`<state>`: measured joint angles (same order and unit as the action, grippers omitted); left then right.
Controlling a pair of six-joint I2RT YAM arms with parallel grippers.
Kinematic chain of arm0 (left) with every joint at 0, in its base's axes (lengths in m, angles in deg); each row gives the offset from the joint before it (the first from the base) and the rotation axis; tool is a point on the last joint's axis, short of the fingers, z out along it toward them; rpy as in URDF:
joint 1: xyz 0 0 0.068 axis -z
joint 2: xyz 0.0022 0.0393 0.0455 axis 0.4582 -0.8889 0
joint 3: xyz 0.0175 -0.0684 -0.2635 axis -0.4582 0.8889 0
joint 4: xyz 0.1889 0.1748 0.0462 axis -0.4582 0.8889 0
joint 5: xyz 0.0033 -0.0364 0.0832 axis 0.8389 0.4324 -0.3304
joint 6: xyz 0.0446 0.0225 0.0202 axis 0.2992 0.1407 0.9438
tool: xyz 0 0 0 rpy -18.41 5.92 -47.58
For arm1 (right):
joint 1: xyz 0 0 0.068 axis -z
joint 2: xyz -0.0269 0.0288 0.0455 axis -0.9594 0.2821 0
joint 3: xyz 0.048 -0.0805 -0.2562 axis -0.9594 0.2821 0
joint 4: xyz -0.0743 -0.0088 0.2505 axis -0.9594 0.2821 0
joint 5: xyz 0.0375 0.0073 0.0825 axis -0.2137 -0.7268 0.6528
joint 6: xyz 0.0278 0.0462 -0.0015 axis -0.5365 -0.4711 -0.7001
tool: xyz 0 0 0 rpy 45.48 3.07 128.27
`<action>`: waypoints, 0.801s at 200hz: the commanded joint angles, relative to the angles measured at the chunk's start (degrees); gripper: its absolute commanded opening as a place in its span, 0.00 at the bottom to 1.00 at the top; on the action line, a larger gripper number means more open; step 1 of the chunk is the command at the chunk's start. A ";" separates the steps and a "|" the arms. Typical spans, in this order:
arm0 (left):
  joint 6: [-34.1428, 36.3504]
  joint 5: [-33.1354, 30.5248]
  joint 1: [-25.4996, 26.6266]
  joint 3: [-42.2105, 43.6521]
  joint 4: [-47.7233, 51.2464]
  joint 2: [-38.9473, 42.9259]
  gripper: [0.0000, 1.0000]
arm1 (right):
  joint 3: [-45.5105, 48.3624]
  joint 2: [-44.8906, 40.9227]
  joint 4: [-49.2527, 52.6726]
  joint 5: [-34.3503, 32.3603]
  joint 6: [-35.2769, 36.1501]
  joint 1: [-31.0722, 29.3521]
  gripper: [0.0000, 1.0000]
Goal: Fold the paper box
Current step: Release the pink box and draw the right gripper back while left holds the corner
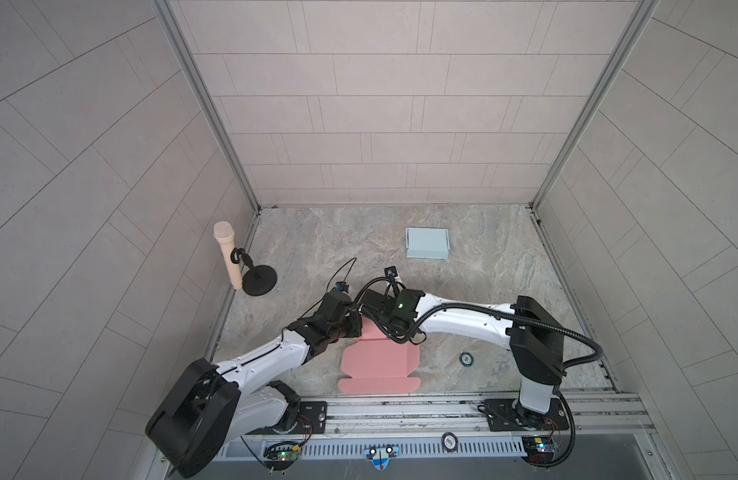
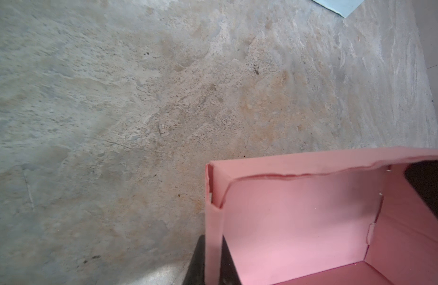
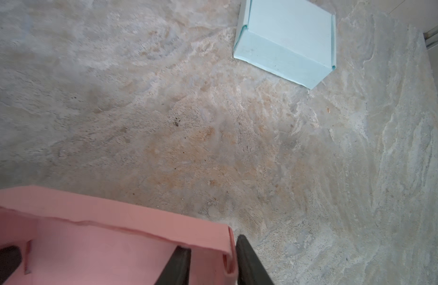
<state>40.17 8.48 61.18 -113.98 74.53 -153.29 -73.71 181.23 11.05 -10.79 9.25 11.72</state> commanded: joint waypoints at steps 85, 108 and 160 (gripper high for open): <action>6.02 -1.08 0.81 -5.03 4.97 -3.24 0.07 | 3.69 -13.24 -1.49 0.09 1.67 -0.83 0.59; 9.10 -0.01 0.81 -8.21 8.67 -5.82 0.07 | 4.30 -15.98 -1.96 2.49 4.06 0.92 0.59; 10.80 -5.15 5.03 -14.46 16.94 -10.52 0.07 | 14.16 -23.02 -11.03 11.58 6.97 8.56 0.60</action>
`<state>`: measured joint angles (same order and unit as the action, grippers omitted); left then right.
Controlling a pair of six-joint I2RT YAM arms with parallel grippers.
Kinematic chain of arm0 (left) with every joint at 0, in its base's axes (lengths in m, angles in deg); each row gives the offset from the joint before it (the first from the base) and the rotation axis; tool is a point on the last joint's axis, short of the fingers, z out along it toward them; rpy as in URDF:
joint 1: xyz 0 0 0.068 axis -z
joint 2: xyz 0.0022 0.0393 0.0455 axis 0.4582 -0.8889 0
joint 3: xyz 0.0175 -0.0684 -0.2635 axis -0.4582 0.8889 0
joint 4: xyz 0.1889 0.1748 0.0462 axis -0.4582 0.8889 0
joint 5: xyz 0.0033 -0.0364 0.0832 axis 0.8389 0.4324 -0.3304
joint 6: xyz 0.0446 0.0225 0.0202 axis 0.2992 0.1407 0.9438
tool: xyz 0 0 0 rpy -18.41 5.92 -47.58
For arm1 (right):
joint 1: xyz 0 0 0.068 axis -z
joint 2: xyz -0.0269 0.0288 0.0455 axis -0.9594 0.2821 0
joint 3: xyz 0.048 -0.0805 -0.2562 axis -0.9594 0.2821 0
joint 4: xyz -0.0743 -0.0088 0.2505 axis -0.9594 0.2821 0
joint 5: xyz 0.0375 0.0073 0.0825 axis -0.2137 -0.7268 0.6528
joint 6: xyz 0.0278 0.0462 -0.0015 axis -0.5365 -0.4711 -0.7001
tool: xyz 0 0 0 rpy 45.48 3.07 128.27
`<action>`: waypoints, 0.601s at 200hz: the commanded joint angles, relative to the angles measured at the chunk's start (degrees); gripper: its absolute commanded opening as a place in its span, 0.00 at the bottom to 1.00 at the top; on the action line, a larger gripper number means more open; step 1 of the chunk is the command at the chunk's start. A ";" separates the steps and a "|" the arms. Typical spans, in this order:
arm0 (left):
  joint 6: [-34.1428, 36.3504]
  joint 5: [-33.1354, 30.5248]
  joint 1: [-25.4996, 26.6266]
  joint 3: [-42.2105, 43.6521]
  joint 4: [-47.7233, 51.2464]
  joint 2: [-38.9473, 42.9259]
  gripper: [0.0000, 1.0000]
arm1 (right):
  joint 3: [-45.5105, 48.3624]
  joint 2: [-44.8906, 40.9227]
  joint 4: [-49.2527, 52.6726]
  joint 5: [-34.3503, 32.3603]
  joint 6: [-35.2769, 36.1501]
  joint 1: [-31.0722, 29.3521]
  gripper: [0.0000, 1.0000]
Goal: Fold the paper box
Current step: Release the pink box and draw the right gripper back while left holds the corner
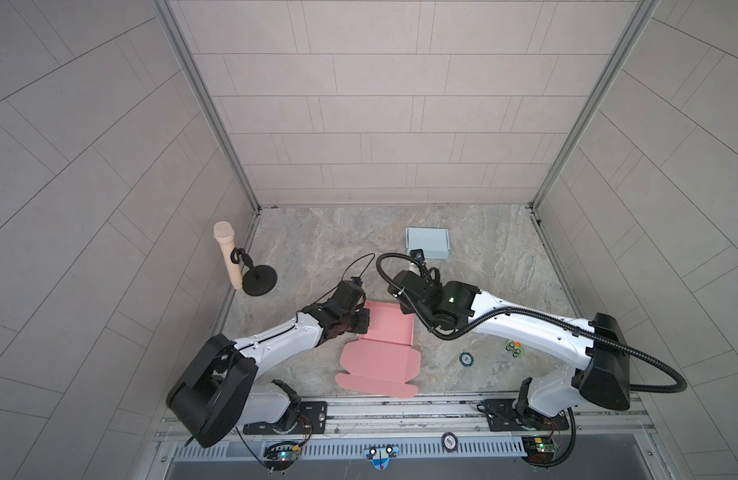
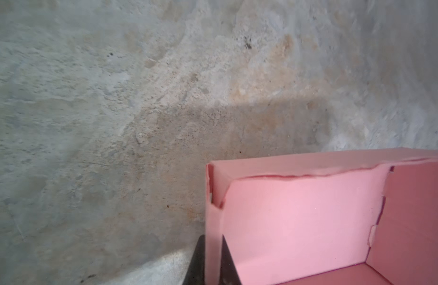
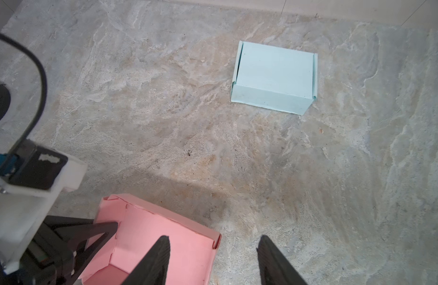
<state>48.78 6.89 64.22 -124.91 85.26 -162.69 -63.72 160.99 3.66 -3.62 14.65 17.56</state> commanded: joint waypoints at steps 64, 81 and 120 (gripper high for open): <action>2.67 -6.27 5.28 -11.46 15.10 -9.03 0.09 | 15.12 -11.25 -10.51 11.89 4.83 10.95 0.61; 2.76 -6.94 5.82 -13.55 16.68 -11.73 0.09 | 16.88 -13.22 -10.97 12.50 5.31 12.16 0.61; 2.81 -10.19 7.06 -17.34 19.29 -17.13 0.11 | 19.33 -17.83 -11.16 13.14 6.02 13.93 0.62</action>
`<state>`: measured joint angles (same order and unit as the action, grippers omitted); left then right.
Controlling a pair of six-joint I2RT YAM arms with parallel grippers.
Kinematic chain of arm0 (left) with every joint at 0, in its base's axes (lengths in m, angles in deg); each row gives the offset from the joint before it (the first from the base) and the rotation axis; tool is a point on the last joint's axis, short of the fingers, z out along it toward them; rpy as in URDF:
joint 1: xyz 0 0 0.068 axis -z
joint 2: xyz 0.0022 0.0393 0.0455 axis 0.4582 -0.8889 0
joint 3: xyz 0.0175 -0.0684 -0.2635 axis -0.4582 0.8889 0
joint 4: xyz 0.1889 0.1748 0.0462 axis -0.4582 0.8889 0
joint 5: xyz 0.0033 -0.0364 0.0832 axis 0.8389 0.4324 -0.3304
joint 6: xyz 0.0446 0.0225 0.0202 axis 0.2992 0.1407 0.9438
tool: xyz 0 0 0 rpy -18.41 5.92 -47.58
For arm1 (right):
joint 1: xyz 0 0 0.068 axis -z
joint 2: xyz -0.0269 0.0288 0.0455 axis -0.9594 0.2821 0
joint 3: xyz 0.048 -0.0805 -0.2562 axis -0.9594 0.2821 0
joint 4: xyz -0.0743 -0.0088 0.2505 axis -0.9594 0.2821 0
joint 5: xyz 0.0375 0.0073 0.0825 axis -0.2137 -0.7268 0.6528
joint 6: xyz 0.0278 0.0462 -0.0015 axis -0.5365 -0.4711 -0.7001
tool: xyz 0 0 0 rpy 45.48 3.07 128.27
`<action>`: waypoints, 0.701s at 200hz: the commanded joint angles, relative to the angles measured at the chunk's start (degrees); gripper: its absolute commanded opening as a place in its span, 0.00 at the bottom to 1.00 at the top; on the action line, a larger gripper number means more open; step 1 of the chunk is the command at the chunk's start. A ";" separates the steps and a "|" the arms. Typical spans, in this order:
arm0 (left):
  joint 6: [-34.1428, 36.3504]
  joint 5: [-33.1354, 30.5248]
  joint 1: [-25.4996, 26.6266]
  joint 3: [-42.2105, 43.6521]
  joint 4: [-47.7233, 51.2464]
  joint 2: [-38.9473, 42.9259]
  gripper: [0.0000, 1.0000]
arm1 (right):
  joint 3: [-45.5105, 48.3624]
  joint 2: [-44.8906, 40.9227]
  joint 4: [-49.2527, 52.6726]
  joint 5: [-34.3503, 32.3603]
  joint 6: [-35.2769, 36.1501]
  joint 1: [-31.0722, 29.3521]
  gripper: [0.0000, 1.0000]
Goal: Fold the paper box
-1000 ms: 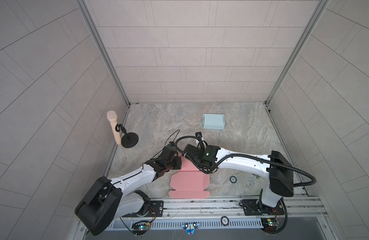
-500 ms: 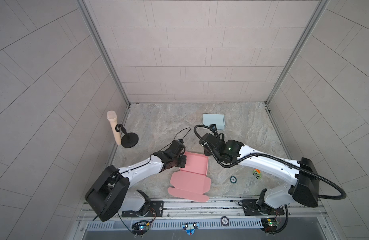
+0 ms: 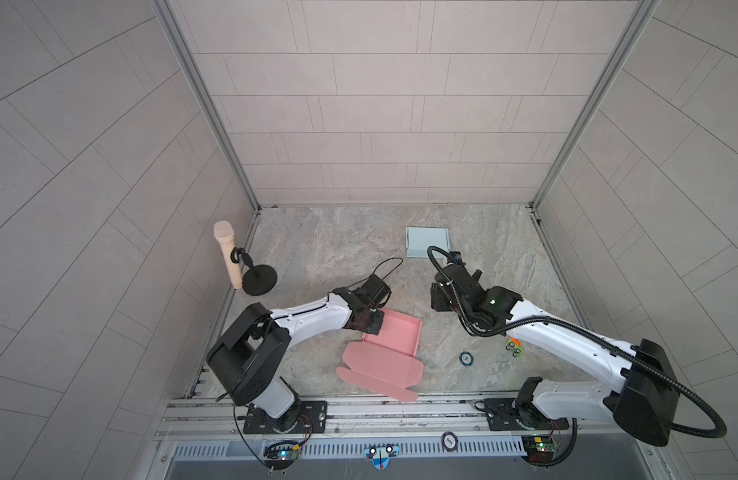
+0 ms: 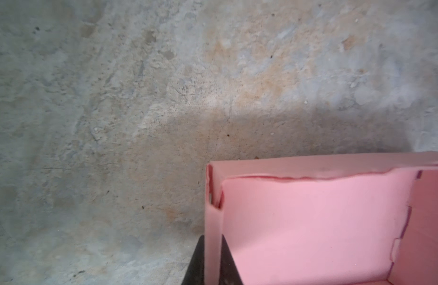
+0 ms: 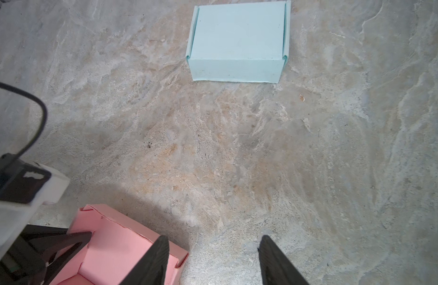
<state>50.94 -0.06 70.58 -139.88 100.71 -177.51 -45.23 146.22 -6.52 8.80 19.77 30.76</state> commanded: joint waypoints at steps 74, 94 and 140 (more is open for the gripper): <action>0.00 -5.47 0.71 -4.47 4.31 -4.92 0.26 | 2.56 -5.94 -1.39 1.19 1.55 1.98 0.62; -0.11 -4.33 0.66 -4.59 4.21 -3.96 0.33 | 2.59 -5.19 -1.22 1.81 1.87 2.00 0.62; -0.72 -1.09 0.70 -4.52 4.45 -0.16 0.42 | 2.16 -1.57 -2.66 6.15 3.73 2.11 0.62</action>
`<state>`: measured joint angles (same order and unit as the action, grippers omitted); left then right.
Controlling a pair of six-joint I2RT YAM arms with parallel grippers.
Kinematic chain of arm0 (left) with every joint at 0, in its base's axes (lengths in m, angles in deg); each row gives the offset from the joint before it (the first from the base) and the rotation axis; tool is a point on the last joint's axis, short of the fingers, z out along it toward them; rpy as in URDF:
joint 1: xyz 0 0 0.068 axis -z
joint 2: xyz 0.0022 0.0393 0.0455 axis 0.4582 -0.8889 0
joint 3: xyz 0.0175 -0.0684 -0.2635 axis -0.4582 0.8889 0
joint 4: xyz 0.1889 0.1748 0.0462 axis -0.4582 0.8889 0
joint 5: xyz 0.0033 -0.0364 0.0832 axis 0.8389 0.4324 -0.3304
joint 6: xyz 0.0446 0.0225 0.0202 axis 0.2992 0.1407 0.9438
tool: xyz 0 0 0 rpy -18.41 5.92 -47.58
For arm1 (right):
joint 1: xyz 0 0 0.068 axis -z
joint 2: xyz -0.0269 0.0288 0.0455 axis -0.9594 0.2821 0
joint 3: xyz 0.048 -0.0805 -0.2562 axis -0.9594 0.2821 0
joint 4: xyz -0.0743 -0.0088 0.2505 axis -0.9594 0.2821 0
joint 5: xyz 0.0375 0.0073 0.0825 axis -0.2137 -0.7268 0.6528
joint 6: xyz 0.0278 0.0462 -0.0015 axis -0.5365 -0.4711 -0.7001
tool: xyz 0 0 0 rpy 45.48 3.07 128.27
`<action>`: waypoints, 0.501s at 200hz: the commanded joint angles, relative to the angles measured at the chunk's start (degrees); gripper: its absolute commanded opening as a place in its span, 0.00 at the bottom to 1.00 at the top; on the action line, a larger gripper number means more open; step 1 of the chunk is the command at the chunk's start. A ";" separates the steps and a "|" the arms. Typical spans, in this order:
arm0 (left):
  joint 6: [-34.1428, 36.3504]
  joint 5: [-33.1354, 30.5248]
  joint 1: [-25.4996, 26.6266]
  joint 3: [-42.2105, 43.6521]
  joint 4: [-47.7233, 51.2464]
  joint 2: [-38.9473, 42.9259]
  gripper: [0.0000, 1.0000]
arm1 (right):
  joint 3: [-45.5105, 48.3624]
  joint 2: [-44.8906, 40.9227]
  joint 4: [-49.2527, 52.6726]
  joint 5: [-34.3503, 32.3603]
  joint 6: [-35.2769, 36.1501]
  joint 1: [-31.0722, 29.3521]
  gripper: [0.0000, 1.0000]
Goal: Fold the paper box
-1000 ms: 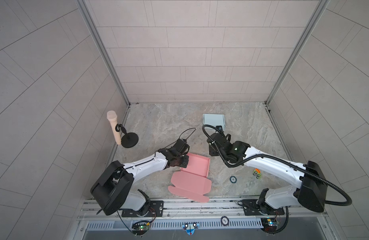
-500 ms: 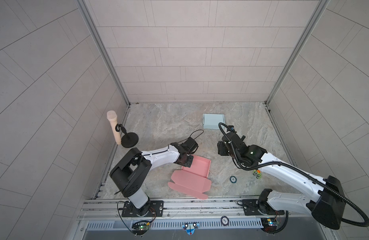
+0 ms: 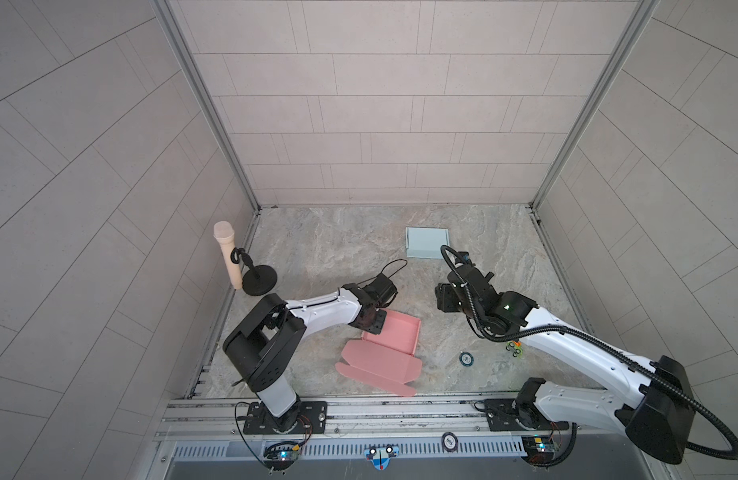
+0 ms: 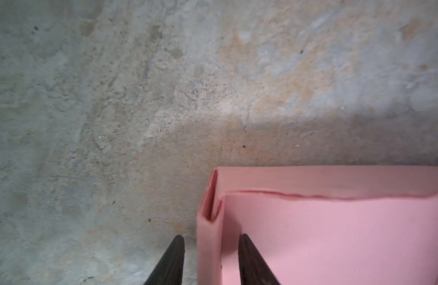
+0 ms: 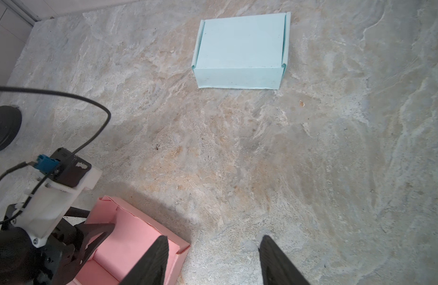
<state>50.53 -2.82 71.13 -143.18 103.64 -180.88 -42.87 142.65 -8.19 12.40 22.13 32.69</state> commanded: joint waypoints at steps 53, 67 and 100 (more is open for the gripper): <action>1.00 3.82 -0.10 -3.02 5.03 8.13 0.53 | -2.51 9.64 -4.99 10.97 4.61 -0.97 0.62; 0.75 4.20 -0.09 -2.84 4.72 8.21 0.53 | -3.62 11.66 -5.56 12.13 5.76 -1.69 0.62; 0.21 4.42 -0.99 -1.28 5.36 12.95 0.54 | -7.30 17.43 -6.12 15.77 9.45 -2.89 0.62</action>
<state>50.72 0.83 70.99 -145.26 107.01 -172.44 -46.98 157.23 -12.89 24.69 27.50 30.76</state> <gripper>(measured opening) 0.538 0.618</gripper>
